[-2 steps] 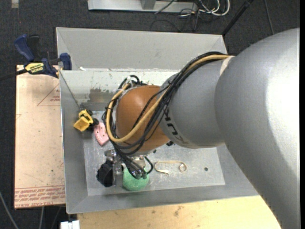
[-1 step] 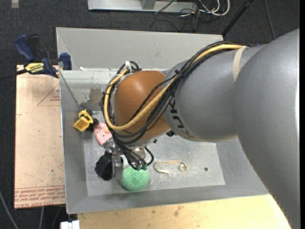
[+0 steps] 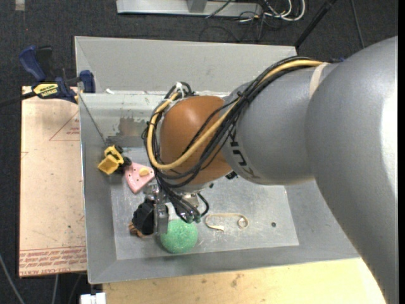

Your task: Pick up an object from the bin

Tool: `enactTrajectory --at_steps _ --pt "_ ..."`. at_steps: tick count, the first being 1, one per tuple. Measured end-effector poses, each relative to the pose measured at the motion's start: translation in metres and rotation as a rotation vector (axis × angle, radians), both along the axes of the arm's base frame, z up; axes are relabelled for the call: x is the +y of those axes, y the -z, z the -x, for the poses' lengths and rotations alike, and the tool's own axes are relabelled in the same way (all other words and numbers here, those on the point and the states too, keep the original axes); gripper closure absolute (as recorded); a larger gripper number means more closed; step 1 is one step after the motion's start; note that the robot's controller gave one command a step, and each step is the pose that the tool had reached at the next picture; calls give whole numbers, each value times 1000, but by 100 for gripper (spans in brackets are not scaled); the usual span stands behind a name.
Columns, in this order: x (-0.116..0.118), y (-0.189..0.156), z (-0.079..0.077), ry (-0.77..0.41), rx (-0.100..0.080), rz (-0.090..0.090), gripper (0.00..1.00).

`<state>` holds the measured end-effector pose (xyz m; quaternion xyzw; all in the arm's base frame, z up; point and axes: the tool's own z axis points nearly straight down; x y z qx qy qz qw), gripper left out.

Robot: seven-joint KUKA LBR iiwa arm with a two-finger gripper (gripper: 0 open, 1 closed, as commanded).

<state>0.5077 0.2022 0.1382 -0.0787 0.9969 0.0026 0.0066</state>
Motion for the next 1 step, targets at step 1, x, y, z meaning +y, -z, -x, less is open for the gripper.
enactTrajectory --at_steps 1 --pt "-8 -22 7 9 22 9 100"
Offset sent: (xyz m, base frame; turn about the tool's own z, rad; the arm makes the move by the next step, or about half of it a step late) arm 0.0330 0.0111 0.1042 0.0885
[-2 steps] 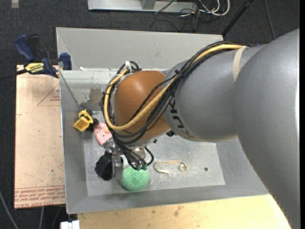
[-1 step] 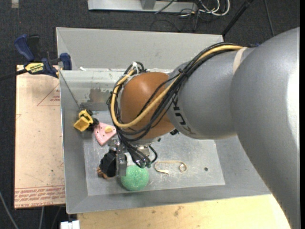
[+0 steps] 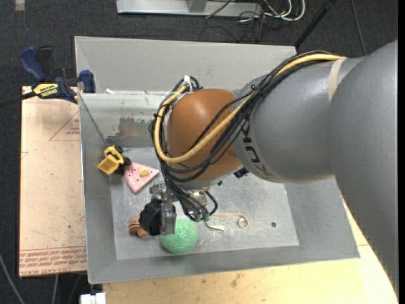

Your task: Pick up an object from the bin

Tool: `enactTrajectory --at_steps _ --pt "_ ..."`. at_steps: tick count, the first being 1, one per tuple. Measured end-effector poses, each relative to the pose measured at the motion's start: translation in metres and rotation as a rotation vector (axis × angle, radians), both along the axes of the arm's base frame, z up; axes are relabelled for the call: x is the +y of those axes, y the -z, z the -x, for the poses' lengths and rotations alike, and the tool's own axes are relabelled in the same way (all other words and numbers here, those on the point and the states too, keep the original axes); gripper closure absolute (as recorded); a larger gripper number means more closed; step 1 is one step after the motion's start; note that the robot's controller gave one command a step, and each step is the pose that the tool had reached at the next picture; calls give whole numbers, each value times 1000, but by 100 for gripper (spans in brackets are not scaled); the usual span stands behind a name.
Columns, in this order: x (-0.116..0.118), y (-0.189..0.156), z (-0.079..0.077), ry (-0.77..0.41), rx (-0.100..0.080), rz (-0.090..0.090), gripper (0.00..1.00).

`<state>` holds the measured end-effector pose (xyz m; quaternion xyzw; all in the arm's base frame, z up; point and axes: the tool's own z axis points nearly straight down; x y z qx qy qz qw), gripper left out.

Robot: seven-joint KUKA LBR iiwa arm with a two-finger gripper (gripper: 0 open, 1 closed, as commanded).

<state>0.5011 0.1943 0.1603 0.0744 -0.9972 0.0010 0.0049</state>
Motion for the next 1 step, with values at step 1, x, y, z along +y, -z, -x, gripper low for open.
enactTrajectory --at_steps 1 --pt "18 -80 -38 76 -12 -4 100"
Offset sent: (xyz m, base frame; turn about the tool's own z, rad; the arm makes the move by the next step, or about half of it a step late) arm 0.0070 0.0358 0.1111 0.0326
